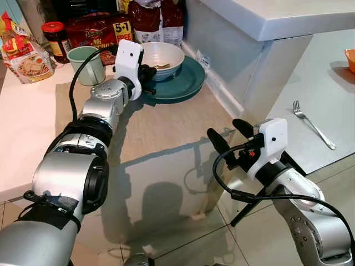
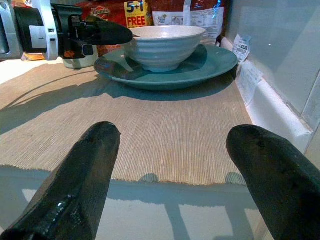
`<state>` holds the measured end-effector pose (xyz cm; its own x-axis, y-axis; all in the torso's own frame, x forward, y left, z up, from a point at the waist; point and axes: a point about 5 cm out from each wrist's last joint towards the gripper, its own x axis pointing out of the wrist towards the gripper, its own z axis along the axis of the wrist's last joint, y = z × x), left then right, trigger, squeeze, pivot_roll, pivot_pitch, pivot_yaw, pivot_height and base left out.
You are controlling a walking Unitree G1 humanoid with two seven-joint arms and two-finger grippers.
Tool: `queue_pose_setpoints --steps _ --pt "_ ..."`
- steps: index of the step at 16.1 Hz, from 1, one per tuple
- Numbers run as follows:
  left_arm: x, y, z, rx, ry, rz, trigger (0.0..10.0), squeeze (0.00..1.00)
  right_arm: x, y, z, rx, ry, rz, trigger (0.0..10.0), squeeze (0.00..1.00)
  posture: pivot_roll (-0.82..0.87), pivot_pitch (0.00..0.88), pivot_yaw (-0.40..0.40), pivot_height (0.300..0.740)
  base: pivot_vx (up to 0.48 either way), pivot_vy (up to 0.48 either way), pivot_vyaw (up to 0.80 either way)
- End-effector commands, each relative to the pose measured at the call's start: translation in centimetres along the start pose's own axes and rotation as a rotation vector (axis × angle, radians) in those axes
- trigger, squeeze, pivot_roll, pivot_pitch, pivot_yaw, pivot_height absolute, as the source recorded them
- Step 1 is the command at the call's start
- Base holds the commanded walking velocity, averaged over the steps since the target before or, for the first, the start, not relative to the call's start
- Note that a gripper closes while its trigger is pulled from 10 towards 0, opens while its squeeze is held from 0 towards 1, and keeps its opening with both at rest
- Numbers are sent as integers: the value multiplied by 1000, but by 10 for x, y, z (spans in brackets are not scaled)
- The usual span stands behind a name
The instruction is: Setting the table
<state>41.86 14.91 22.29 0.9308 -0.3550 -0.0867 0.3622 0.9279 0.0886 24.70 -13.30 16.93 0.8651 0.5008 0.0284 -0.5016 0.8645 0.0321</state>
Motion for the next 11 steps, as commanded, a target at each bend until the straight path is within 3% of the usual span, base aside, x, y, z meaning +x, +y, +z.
queue_pose_setpoints --steps 1,11 --pt "2 0 13 25 -26 -10 0 0 -1 1 2 -5 -5 9 10000 0 3 50 -2 740 0 0 0" --pt "0 4 23 -10 -100 -1 0 0 -2 2 1 -9 -6 2 10000 0 9 53 7 740 0 0 0"
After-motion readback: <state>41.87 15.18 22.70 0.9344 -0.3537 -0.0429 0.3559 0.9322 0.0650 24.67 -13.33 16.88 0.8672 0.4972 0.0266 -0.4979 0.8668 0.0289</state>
